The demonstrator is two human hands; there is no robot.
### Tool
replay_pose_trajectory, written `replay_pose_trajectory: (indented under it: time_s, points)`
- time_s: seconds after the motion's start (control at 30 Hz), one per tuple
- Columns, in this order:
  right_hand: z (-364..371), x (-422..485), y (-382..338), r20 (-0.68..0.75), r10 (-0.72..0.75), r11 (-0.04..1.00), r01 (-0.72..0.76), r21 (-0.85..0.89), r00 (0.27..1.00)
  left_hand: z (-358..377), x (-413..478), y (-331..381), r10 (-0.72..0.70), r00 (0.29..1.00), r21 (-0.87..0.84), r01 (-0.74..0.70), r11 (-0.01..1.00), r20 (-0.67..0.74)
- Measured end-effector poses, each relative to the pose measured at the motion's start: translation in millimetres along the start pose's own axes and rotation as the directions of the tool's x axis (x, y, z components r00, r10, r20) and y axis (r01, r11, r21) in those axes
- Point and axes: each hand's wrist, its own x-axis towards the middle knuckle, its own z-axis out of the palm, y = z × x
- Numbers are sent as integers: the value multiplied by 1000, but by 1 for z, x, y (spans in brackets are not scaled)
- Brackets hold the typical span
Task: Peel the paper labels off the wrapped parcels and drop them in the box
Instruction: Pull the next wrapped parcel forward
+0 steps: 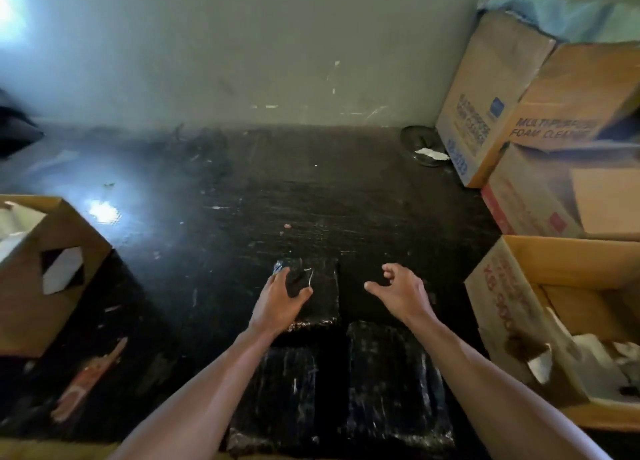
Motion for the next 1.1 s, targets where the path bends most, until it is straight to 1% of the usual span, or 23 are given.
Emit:
replay_pose_trajectory:
  time_s: [0.1,0.2,0.3,0.37,0.53,0.67,0.77,0.97,1.1]
  points:
    - [41,9,-15,76,25,999,-23,-25,997,-10,15,-41,-43,998,-28,44,999,38]
    - [77,22,-27,174,72,997,-63,-54,982,-14,22,-58,-71,990,-40,76,996,119]
    - [100,38,-33,253,129,988,-101,-121,959,-8,37,-72,-35,976,-24,41,999,216]
    - [108,45,-34,271,151,980,-109,-165,951,-5,47,-78,-20,969,-25,27,999,248]
    - [118,51,-32,239,170,979,-136,-152,956,-1,62,-85,14,967,-76,5,997,253]
    - [113,49,-38,185,150,984,-129,-121,971,-12,62,-77,64,980,-123,-41,992,191]
    - [106,38,-46,153,103,992,-91,-85,983,-31,54,-64,94,984,-155,-70,985,149]
    - [94,-23,-62,110,3,999,2,-44,994,-57,1,-64,124,987,-173,-105,979,100]
    - [96,-76,-53,108,-33,999,35,-18,994,-57,-51,-76,95,993,-207,-78,975,75]
